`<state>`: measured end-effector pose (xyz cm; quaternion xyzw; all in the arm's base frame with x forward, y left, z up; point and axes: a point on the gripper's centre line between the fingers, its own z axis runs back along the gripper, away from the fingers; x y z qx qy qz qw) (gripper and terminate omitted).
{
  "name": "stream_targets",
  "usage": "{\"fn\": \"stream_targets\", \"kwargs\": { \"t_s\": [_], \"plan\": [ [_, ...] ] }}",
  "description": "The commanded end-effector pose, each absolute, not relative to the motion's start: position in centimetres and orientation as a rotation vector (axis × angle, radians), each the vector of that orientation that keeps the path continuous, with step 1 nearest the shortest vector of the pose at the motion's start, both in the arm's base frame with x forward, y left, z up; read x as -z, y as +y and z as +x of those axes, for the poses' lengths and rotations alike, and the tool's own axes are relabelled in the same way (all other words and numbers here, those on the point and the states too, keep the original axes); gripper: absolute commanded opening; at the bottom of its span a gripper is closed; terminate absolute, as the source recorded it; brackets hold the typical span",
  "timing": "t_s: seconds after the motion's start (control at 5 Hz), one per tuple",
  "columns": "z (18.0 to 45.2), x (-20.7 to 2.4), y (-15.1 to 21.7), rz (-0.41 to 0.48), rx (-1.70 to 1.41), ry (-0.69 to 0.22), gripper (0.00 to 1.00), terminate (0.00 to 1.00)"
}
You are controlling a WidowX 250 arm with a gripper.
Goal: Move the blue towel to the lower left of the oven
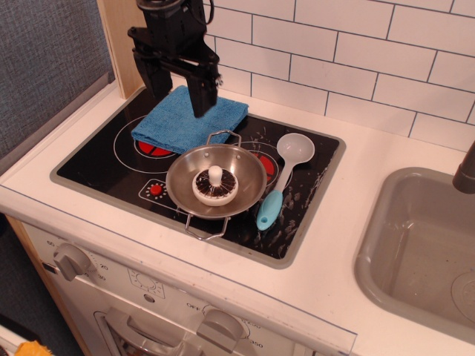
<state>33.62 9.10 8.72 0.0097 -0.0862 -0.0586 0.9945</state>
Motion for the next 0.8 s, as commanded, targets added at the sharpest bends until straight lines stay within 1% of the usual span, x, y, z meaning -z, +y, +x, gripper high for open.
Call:
{"fn": "stream_targets", "kwargs": {
  "t_s": [0.0,0.2,0.4,0.6],
  "plan": [
    [39.0,-6.7,11.7,0.068,0.068,-0.159,1.00,0.00],
    [40.3,-4.6,11.7,0.080,-0.006,-0.128,1.00,0.00],
    [40.7,-3.0,11.9,0.087,-0.028,-0.093,1.00,0.00],
    [40.2,-2.2,12.1,0.103,-0.014,-0.040,1.00,0.00]
  ]
}}
